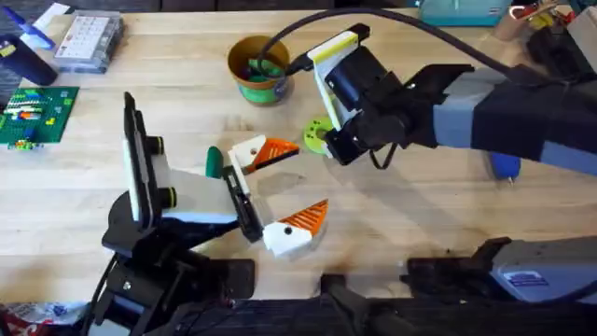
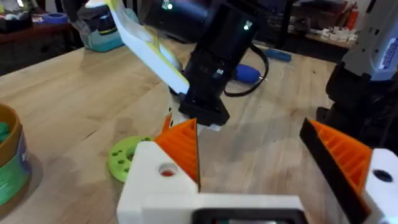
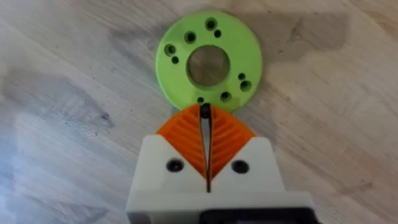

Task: Pick up the gripper from the table and insert it into the empty holder that is missing its gripper. Then pick up a screw, insert it into the mounting hole, and use the screwdriver to tighten it. Finally, clean up the table by picking up the vegetable and placing it into the bucket.

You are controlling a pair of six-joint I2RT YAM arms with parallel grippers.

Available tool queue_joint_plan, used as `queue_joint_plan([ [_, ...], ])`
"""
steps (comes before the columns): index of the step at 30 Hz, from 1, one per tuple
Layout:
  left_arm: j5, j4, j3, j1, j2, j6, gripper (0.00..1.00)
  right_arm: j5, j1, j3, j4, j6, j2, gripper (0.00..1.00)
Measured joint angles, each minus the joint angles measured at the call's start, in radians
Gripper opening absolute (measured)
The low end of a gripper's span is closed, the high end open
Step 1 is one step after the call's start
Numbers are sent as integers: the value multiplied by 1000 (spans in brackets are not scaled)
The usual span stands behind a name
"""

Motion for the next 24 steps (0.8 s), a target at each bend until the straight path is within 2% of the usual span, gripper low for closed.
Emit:
queue_joint_plan([
  [11, 0, 0, 0, 0, 0, 0, 990, 0, 0, 10, -22, 0, 0, 4],
  [15, 0, 0, 0, 0, 0, 0, 990, 0, 0, 60, -93, 0, -13, 4],
  [24, 0, 0, 0, 0, 0, 0, 990, 0, 0, 217, -286, -17, -134, 4],
])
